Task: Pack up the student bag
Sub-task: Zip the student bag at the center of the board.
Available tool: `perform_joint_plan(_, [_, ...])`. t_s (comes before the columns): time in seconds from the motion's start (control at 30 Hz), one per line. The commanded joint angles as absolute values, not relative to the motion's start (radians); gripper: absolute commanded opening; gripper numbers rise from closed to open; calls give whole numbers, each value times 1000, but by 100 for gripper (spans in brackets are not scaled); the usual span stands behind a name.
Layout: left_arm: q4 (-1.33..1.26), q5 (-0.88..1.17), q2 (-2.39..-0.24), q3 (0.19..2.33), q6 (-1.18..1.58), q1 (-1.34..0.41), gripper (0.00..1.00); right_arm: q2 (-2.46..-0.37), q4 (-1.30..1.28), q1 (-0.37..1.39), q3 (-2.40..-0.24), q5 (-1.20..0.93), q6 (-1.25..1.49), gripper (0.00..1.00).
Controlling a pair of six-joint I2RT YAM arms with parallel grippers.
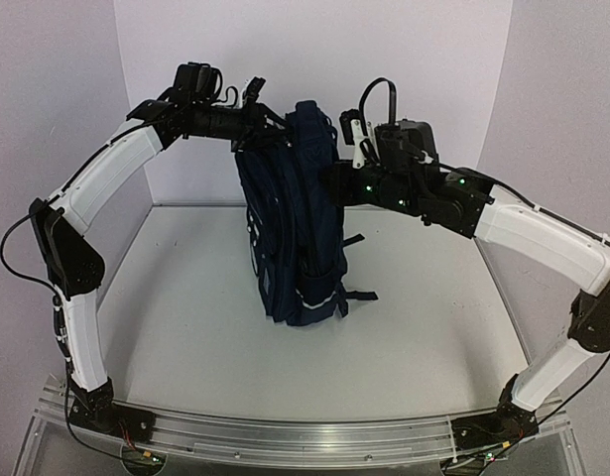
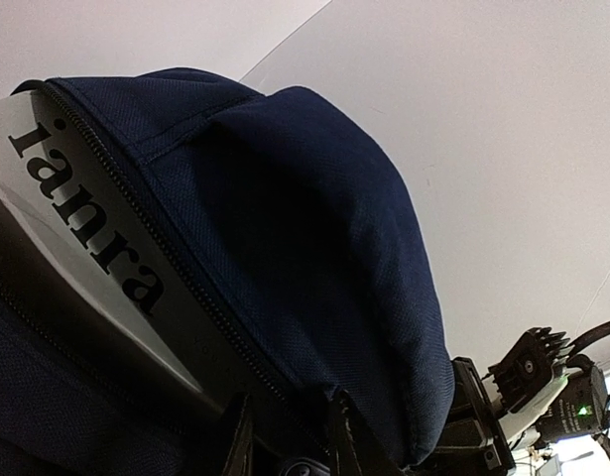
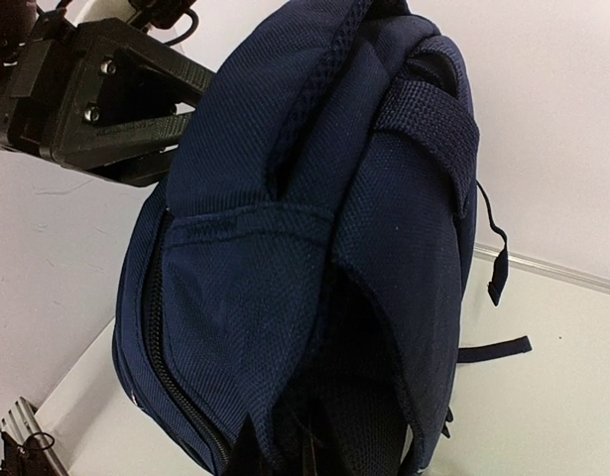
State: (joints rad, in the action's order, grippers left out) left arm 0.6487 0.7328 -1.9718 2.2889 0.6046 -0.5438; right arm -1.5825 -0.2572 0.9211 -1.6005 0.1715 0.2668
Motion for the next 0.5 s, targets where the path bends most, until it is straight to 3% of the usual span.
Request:
perform_joint_plan(0.0, [601, 756, -1908, 2252, 621, -546, 24, -1614, -295, 917, -1589, 188, 270, 5])
perform_joint_plan(0.47, [526, 735, -1843, 2185, 664, -546, 1, -1614, -291, 917, -1580, 207, 279, 1])
